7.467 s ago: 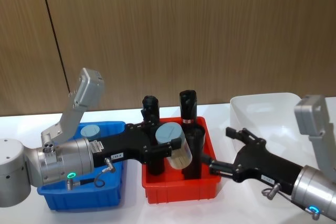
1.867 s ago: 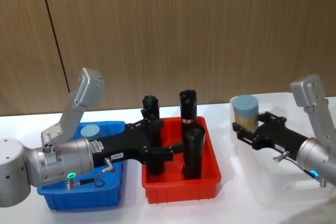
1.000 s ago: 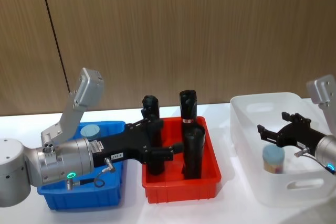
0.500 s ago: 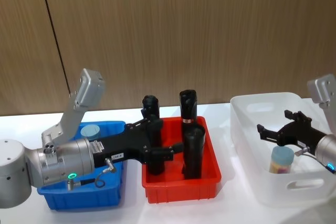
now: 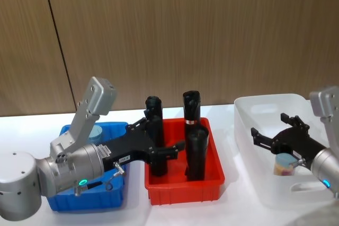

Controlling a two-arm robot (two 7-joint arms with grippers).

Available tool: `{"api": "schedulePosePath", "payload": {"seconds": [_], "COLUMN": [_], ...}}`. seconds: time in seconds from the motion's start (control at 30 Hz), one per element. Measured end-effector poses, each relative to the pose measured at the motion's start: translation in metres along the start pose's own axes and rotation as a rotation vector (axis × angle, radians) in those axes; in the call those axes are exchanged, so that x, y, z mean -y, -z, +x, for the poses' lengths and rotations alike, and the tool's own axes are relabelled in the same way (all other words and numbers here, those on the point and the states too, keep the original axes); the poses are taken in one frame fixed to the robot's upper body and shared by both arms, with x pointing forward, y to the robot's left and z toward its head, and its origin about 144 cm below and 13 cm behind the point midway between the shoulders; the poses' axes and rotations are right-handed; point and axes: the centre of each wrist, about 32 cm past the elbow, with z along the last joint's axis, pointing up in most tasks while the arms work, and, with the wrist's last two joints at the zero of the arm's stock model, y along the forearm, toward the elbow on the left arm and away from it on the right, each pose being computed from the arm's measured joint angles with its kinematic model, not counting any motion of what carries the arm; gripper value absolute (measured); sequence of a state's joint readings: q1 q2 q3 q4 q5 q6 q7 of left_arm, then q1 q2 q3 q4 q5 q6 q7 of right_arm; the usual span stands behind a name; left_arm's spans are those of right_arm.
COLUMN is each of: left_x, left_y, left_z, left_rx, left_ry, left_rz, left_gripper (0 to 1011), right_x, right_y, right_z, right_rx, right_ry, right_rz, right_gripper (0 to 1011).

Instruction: Pick the cotton swabs from the blue box and place them into the white box.

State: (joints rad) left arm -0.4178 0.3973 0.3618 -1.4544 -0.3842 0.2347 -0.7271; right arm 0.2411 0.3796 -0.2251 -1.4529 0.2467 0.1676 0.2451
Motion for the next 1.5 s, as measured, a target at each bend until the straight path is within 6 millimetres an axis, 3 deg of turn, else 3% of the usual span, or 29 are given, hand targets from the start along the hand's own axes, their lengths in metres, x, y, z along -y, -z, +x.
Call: {"api": "schedulePosePath", "payload": {"seconds": [0.8, 1.5], "left_x": [0.009, 0.014], "left_y": [0.015, 0.025], "left_z": [-0.036, -0.067], "left_rx": [0.1, 0.168], "left_ry": [-0.255, -0.466], "left_rz": [-0.034, -0.099], "left_gripper": [1004, 1004], "right_x": [0.047, 0.053], "right_y": [-0.003, -0.005], "right_z": [-0.066, -0.073], "right_rx": [-0.082, -0.095], "right_ry": [0.048, 0.057], "right_rz": [0.192, 0.214], "right_gripper": [1001, 1001]}}
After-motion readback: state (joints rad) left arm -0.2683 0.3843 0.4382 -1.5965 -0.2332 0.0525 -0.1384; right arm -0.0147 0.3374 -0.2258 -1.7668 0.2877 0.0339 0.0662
